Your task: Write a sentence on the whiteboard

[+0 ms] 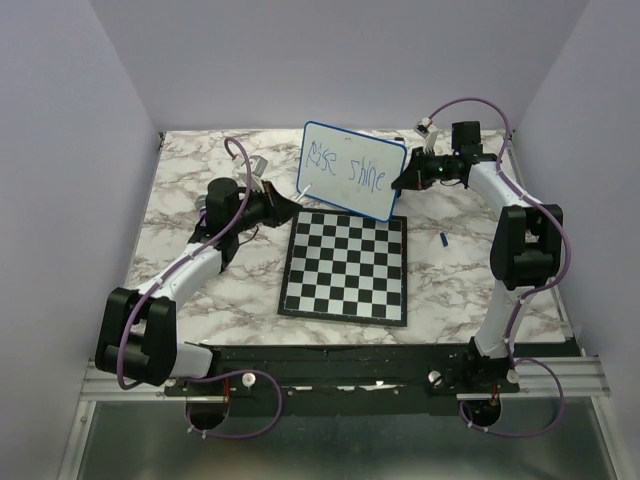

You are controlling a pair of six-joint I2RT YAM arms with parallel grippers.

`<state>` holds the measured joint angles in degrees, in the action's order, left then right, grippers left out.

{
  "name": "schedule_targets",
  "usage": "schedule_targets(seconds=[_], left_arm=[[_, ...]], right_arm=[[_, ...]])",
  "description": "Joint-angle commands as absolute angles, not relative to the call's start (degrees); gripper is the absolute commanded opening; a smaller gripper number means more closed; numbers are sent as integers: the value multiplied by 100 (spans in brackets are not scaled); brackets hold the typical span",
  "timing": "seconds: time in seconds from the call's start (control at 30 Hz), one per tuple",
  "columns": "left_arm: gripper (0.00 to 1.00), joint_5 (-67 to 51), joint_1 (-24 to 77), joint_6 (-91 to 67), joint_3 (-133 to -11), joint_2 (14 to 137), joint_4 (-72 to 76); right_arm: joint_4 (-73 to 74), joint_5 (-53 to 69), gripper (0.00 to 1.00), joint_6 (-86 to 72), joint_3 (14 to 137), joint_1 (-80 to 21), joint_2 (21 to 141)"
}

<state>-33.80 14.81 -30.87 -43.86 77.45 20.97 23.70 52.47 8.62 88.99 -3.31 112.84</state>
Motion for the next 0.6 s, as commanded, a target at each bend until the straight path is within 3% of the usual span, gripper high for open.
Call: schedule_targets(seconds=[0.0,0.23,0.57], left_arm=[[0,-3077,1424,-3015,-4237,7497,2452],[0,-2970,1345,-3023,-4070,7251,2540],[0,-3401,835,-3999,-3445,7137,3894]], right_arm=[[2479,5440,0,976,9035,-360,11136],[2479,5449,0,958,9035,-360,11118],[2479,5458,0,923,9035,-360,11057]])
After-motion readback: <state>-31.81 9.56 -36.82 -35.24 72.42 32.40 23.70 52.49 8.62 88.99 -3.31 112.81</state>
